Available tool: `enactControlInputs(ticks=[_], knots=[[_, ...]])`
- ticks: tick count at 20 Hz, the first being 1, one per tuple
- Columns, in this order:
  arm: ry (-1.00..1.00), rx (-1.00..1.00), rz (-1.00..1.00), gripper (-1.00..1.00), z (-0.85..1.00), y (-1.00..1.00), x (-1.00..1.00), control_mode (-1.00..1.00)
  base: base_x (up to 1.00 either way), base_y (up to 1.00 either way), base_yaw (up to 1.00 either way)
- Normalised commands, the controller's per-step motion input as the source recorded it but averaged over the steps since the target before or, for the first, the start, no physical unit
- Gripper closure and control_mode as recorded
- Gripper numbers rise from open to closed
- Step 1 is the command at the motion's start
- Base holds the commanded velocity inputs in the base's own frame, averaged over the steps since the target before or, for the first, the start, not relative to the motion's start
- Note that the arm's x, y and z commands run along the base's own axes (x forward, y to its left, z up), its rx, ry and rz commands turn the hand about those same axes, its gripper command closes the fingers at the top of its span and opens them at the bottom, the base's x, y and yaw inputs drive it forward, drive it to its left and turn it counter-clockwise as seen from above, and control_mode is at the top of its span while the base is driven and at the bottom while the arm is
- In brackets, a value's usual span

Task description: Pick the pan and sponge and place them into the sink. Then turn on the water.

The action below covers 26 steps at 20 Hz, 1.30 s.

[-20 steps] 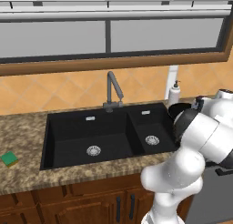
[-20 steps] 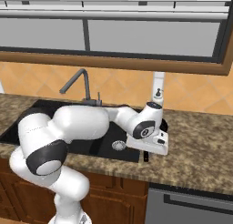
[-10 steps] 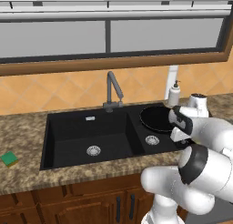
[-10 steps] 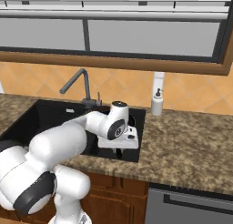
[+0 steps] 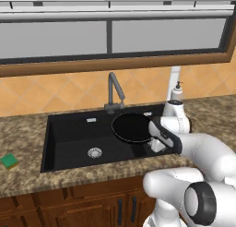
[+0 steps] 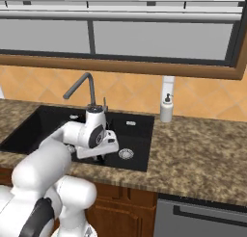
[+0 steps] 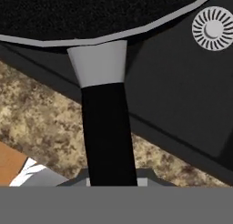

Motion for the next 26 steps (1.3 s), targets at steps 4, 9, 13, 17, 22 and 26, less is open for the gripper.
enactControlInputs(ticks=[4,9,13,17,22,26], knots=[[0.00,0.00,0.22,1.00,0.00,1.00,0.29,-1.00,0.00,0.00,0.00],[0.00,0.00,0.22,1.00,0.00,0.97,0.57,-1.00,0.00,0.00,0.00],[0.02,0.00,0.21,1.00,-0.01,0.67,0.85,-1.00,0.00,0.00,0.00],[0.00,0.00,0.12,1.00,-0.02,0.32,0.79,-1.00,0.00,0.00,0.00],[0.03,-0.01,0.00,1.00,0.00,0.51,0.78,-1.00,0.00,0.00,0.00],[0.05,-0.04,0.00,1.00,-0.13,0.48,0.52,-1.00,0.00,0.00,0.00]])
